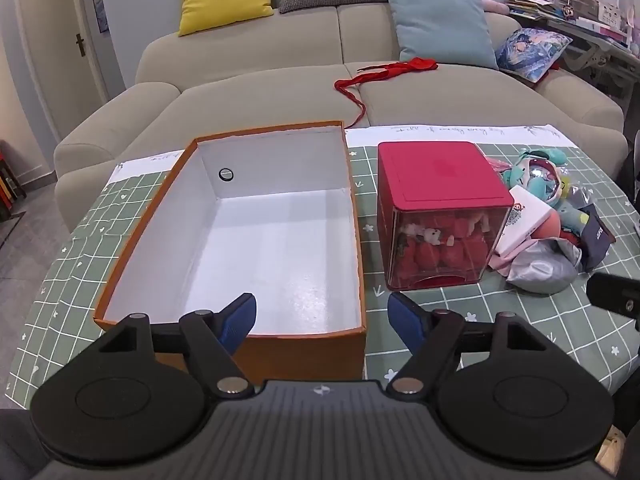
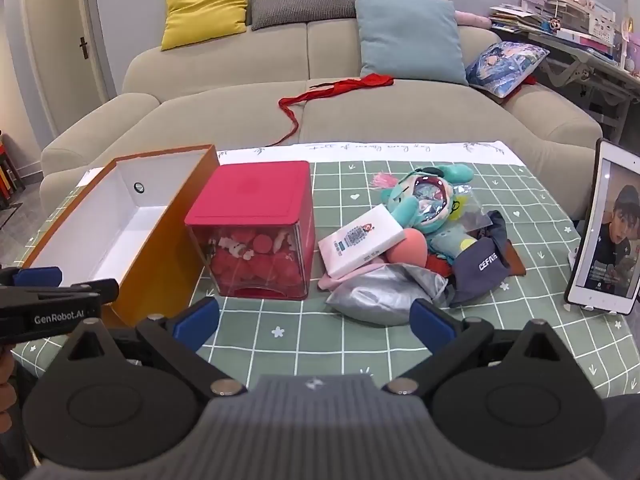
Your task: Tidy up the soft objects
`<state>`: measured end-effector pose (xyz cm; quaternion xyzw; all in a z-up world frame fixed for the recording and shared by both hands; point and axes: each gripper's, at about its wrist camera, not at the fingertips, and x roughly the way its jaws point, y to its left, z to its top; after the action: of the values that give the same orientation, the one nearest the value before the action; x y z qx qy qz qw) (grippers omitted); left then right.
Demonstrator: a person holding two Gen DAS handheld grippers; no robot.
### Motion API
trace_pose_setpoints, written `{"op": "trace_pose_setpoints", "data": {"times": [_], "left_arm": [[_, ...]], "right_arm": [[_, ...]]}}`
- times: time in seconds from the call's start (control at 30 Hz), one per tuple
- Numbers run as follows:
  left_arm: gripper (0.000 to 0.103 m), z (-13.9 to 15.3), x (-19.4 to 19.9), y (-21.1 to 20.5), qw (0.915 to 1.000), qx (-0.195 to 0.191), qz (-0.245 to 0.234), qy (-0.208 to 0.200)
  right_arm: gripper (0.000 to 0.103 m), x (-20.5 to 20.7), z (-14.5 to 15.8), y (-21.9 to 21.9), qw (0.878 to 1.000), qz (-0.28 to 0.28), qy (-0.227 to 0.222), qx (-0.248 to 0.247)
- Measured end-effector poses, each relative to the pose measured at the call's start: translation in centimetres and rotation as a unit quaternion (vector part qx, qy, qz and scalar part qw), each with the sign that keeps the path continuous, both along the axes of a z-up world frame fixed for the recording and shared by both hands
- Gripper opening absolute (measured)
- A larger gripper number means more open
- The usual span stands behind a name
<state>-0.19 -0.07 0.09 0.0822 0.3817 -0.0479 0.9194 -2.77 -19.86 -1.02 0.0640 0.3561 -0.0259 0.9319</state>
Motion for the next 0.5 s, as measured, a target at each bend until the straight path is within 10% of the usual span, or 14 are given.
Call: {"op": "trace_pose_setpoints", "data": {"times": [0.5], "left_arm": [[0.089,-0.02,0.09,0.16,1.0,0.003,0.001,0.004]], "right_arm": [[0.099,-0.09,-0.09,-0.38,1.0,0.0,0.002,0.004]]}}
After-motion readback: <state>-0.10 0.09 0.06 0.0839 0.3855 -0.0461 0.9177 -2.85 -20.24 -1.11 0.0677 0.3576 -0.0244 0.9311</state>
